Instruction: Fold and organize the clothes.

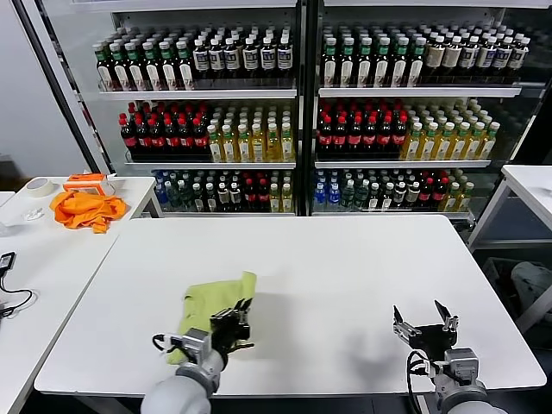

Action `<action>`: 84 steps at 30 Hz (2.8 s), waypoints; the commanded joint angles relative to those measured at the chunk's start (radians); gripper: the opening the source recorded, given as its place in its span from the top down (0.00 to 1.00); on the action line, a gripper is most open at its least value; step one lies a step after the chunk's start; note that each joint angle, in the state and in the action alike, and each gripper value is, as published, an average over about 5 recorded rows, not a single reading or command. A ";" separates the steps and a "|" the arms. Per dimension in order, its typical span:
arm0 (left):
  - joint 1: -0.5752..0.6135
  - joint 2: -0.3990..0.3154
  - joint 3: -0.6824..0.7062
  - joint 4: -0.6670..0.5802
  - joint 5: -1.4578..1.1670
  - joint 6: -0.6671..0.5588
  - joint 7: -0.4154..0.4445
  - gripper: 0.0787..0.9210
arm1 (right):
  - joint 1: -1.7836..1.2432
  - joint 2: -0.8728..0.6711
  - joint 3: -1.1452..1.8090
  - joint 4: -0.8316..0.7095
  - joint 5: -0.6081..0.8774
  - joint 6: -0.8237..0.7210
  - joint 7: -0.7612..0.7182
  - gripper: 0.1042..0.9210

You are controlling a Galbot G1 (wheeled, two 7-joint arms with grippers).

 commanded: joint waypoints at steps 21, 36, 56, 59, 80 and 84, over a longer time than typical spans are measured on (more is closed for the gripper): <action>0.142 0.273 -0.545 -0.056 0.000 -0.249 0.100 0.17 | 0.316 -0.012 -0.551 -0.048 0.230 -0.103 0.061 0.12; 0.144 0.204 -0.445 -0.037 0.028 -0.229 0.097 0.12 | 0.501 0.042 -0.714 -0.287 0.467 -0.104 0.236 0.12; 0.142 0.164 -0.372 -0.007 0.030 -0.226 0.084 0.12 | 0.551 0.103 -0.740 -0.334 0.616 -0.103 0.307 0.19; 0.140 0.160 -0.368 -0.001 0.034 -0.227 0.084 0.12 | 0.551 0.101 -0.737 -0.330 0.630 -0.103 0.312 0.29; 0.138 0.151 -0.368 0.020 0.034 -0.253 0.071 0.12 | 0.574 0.097 -0.632 -0.258 0.598 -0.101 0.306 0.97; 0.135 0.150 -0.363 0.026 0.036 -0.256 0.072 0.12 | 0.584 0.043 -0.557 -0.225 0.583 -0.104 0.290 0.98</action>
